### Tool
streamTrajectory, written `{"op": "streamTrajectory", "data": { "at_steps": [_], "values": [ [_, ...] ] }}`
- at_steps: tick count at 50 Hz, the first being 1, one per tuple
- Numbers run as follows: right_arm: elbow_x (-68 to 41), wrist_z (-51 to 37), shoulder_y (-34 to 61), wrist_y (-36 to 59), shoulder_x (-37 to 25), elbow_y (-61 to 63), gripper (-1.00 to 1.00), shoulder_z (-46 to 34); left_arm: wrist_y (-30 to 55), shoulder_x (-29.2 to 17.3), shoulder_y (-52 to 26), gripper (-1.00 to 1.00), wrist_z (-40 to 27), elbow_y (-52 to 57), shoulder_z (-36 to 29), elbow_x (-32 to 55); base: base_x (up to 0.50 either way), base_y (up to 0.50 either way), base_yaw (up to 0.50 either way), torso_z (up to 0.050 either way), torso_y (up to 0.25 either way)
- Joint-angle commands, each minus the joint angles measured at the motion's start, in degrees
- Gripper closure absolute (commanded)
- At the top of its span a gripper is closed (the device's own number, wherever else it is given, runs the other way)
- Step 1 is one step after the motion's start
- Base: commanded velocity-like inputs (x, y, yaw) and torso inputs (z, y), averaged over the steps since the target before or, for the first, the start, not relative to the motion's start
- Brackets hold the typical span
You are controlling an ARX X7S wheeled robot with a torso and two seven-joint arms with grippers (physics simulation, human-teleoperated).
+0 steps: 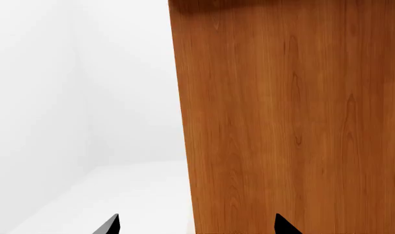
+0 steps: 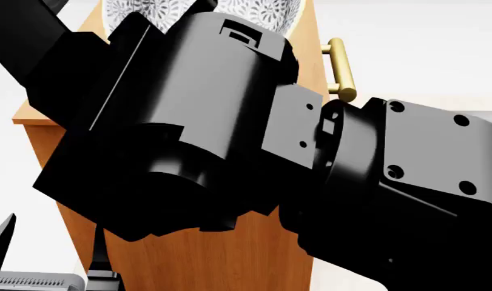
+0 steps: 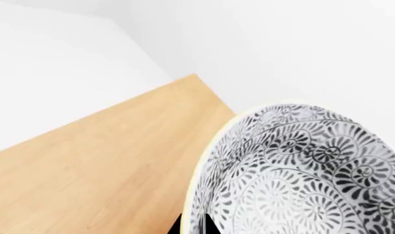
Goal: Put the bowl on the top of the cabinet.
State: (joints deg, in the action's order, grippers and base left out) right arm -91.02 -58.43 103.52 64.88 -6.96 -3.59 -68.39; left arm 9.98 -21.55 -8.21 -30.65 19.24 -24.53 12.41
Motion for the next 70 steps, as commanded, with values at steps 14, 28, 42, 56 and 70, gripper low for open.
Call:
{"op": "streamTrajectory", "data": {
  "at_steps": [14,28,42,56,70],
  "values": [
    [-3.2,1.2,0.2,-2.7,-2.9,1.9,-1.0,1.2,-0.3,-0.2,0.0,-1.0,-0.2,-0.3,0.0,0.3,0.0,0.0,0.0,0.0,0.0],
    [-6.8,-1.8,2.9,-2.1,-4.8,5.1,-1.0,3.3,0.0,-0.3,0.0,-1.0,-0.4,0.0,-0.2,0.3,0.0,0.0,0.0,0.0,0.0],
    [-14.1,-8.0,9.6,-1.0,-6.6,7.6,-1.0,6.9,0.1,-0.4,0.0,-1.0,-0.6,0.4,-0.4,0.4,0.0,0.0,0.0,0.0,0.0],
    [-20.4,-12.2,14.5,-0.2,-10.2,11.2,-1.0,9.2,0.5,-0.6,-0.1,-1.0,-0.8,1.0,-0.6,0.5,0.0,0.0,0.0,0.0,0.0],
    [-32.0,-21.9,16.9,-2.9,-19.1,23.2,-1.0,12.0,-0.2,-0.5,-0.4,-1.0,-0.8,0.0,-0.8,0.3,0.0,0.0,0.0,0.0,0.0]
  ]
}}
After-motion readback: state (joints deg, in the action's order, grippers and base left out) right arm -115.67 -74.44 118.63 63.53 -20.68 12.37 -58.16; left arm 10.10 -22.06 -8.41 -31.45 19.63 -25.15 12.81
